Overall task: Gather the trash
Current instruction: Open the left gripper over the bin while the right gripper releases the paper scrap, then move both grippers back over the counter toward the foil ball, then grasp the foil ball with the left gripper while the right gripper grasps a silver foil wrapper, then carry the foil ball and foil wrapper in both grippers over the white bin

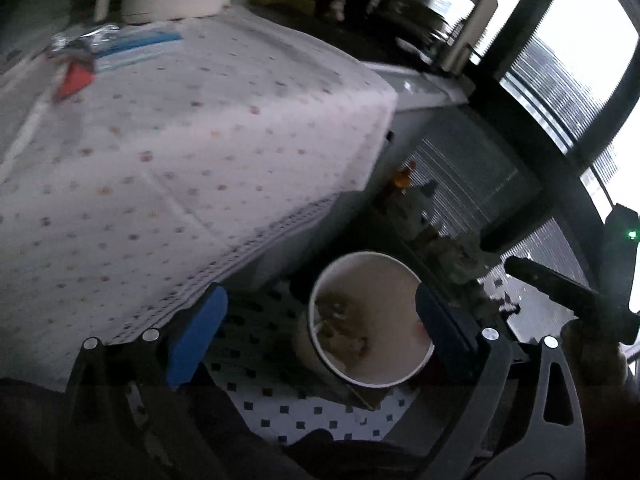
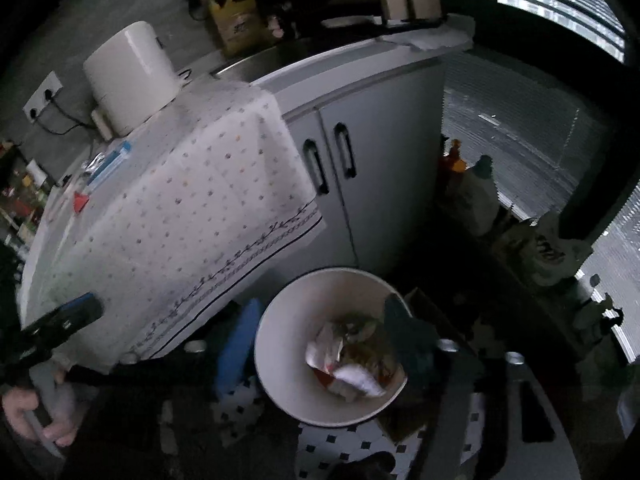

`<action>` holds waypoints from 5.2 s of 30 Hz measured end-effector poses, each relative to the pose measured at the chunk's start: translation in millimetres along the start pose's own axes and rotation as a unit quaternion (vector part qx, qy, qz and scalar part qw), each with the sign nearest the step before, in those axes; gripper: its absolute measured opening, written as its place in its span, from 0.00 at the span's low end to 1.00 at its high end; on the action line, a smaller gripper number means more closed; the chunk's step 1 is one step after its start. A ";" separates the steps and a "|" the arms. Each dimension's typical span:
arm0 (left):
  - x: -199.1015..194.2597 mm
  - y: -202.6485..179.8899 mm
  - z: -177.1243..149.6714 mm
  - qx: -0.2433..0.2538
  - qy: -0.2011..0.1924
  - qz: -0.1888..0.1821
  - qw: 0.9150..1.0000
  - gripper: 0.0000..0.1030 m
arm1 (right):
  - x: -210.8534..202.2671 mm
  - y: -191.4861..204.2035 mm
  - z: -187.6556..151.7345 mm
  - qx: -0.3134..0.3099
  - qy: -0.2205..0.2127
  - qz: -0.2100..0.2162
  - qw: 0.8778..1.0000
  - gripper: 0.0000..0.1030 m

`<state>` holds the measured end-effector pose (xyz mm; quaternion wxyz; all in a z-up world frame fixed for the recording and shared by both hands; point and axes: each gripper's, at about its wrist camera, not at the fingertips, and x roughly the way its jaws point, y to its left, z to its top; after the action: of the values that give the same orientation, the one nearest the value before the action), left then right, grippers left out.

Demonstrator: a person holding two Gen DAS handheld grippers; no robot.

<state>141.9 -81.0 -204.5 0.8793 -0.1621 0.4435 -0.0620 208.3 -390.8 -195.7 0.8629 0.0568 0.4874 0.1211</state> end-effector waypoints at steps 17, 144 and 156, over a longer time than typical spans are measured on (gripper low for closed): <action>-95.8 67.2 29.3 -0.058 -0.092 0.051 0.993 0.94 | -20.9 87.0 47.3 -0.058 -0.040 0.062 0.996 0.85; -125.7 349.7 208.4 -0.167 -0.176 0.156 0.958 0.37 | 170.3 534.5 208.6 -0.289 0.033 0.140 0.946 0.23; -130.7 222.5 176.9 -0.122 -0.175 0.143 0.966 0.37 | 61.3 412.1 185.4 -0.244 -0.019 0.192 0.950 0.23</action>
<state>197.5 201.9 -82.8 0.9164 -0.2115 0.3055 0.1485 333.9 26.4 -61.3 0.8200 -0.0610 0.4062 0.3987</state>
